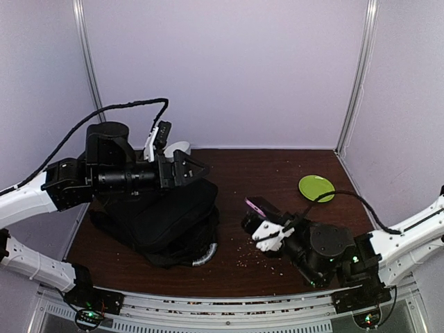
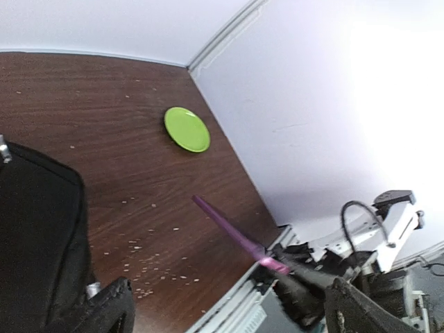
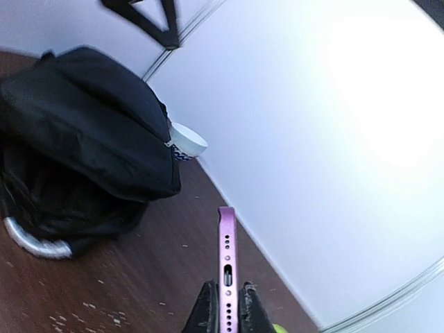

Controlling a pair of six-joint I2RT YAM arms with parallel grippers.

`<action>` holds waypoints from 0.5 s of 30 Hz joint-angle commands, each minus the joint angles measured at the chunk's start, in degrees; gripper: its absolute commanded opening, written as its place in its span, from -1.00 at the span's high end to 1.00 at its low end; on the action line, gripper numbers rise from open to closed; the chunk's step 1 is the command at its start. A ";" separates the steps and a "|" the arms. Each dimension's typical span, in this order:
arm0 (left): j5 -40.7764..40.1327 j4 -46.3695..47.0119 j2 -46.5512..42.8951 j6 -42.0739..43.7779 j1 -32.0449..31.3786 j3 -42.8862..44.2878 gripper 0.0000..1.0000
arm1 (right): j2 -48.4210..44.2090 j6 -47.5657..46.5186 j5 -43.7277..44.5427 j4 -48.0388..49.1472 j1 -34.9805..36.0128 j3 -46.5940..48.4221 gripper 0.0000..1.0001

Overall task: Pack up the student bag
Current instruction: Pick up the personal item from the center of the board.

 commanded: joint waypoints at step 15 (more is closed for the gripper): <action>23.14 13.66 16.75 -9.71 0.12 3.40 -0.80 | 21.71 -64.18 5.92 71.48 7.50 -8.19 1.00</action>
